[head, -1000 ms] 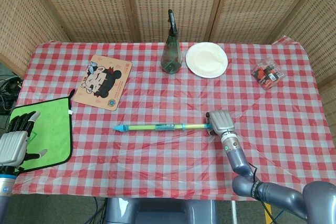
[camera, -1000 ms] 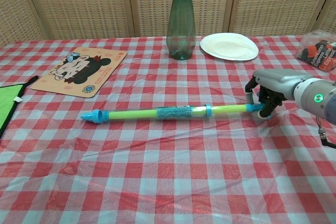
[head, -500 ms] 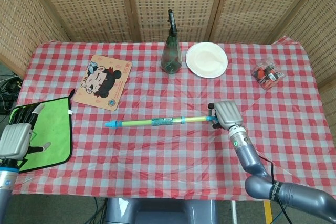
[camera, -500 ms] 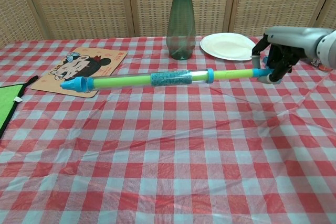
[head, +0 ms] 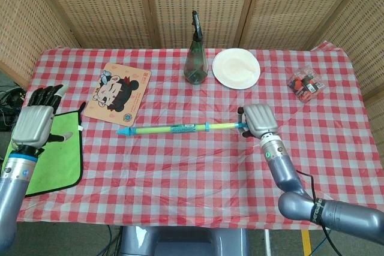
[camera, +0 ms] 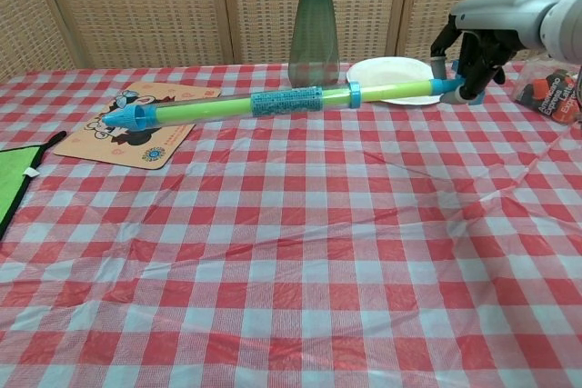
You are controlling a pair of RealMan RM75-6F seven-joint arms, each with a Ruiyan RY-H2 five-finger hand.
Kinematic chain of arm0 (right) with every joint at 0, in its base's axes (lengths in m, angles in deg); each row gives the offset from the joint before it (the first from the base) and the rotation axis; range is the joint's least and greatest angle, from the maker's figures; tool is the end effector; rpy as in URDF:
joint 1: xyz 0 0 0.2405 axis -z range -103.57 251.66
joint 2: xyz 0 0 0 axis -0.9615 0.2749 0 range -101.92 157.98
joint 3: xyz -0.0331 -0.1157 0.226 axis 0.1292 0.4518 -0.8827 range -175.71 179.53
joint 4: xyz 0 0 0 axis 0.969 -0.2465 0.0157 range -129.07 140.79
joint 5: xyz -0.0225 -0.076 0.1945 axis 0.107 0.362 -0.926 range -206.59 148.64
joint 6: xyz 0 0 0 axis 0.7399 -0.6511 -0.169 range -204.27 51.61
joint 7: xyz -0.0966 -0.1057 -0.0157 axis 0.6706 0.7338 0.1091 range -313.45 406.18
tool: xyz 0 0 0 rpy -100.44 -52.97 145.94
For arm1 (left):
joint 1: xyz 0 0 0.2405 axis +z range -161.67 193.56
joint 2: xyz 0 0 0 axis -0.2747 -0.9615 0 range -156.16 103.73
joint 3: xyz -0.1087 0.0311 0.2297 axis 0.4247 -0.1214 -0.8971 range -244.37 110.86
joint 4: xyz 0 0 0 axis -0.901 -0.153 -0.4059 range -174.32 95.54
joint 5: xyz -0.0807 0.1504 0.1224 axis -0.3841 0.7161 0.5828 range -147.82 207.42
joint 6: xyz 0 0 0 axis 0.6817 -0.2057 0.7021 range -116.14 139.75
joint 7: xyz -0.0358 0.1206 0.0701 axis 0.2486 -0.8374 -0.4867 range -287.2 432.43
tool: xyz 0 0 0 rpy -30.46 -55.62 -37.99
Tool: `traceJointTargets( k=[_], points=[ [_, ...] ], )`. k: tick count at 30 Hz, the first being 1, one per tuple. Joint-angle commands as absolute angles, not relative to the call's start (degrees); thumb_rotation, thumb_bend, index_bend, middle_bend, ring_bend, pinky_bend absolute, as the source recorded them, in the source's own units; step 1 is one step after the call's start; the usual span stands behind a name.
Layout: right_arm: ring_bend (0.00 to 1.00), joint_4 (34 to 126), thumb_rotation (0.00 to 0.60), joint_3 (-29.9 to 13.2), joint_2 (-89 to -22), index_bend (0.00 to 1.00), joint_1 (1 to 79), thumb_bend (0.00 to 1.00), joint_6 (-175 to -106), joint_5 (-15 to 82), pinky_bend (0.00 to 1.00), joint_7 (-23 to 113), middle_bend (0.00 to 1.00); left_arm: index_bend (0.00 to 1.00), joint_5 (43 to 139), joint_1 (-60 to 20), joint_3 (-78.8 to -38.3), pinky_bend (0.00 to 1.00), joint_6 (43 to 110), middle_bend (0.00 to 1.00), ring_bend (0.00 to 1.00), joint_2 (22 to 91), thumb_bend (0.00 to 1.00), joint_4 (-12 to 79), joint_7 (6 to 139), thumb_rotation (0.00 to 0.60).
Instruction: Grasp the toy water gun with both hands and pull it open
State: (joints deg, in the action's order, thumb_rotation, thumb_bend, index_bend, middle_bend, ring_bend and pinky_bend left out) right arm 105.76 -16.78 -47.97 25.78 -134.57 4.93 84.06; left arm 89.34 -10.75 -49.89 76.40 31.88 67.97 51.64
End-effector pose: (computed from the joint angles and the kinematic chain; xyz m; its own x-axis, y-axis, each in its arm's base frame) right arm -0.1207 -0.3764 0.0611 0.4262 -0.2563 0.8676 -0.9043 -0.1467 0.4009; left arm -0.2066 0.3147 0.1671 0.4532 0.0647 0.8890 0.8908 -0.0679 -0.4492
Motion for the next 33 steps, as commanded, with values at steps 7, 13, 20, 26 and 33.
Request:
traceJointTargets(
  k=[7, 13, 20, 26, 33],
  points=[
    [1.0, 102.92, 0.6, -16.83, -48.8, 0.87, 21.97, 0.56, -134.44, -0.01, 0.68, 85.38, 1.0, 0.29, 74.38, -22.72, -46.45, 0.56, 64.42, 0.76, 0.66, 31.99, 0.16, 66.32, 47.21, 0.6],
    [1.0, 101.82, 0.6, -16.41, -49.2, 0.87, 20.91, 0.56, -134.15, -1.26, 0.68, 84.7, 1.0, 0.32, 65.84, -29.03, -47.47, 0.6, 59.69, 0.82, 0.71, 32.02, 0.16, 65.17, 44.02, 0.6],
    [1.0, 101.96, 0.6, -15.92, -48.23, 0.87, 20.69, 0.56, -134.25, -1.33, 0.68, 83.21, 1.0, 0.37, 56.09, -36.47, -50.03, 0.6, 58.43, 0.82, 0.71, 32.63, 0.15, 65.25, 39.66, 0.6],
    [1.0, 102.98, 0.6, -15.92, -46.78, 0.87, 20.94, 0.56, -134.24, -1.19, 0.68, 81.64, 1.0, 0.38, 51.26, -40.73, -51.98, 0.6, 59.74, 0.82, 0.71, 33.17, 0.16, 66.64, 36.91, 0.6],
    [1.0, 103.75, 0.6, -15.64, -45.78, 0.87, 21.28, 0.56, -134.0, -0.24, 0.68, 79.71, 1.0, 0.41, 48.95, -43.49, -53.51, 0.6, 62.28, 0.82, 0.71, 34.03, 0.16, 67.94, 35.6, 0.6]
  ],
)
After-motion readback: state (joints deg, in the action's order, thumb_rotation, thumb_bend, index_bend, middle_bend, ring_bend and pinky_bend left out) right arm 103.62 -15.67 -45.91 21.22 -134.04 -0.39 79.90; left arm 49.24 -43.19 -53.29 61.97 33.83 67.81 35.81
